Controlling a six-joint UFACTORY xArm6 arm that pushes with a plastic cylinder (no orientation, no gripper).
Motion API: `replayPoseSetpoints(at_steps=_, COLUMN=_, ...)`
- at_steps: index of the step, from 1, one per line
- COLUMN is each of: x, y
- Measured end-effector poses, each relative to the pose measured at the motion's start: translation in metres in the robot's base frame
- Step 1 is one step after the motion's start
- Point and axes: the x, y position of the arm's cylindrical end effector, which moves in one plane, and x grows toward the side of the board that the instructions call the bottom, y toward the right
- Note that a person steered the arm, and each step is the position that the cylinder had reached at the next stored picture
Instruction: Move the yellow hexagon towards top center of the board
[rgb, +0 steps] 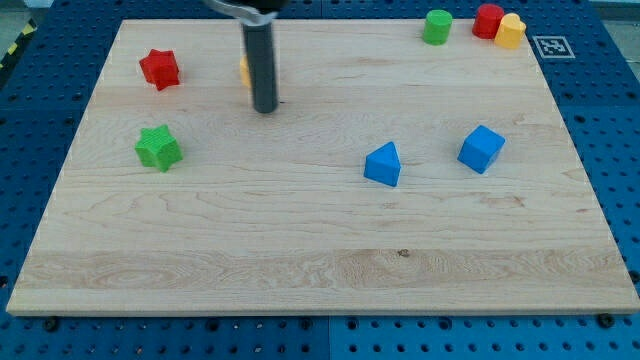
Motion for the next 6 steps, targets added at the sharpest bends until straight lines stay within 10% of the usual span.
replayPoseSetpoints(at_steps=2, x=-0.047, y=-0.048)
replayPoseSetpoints(at_steps=5, x=-0.077, y=0.146)
replayPoseSetpoints(at_steps=6, x=-0.066, y=0.120)
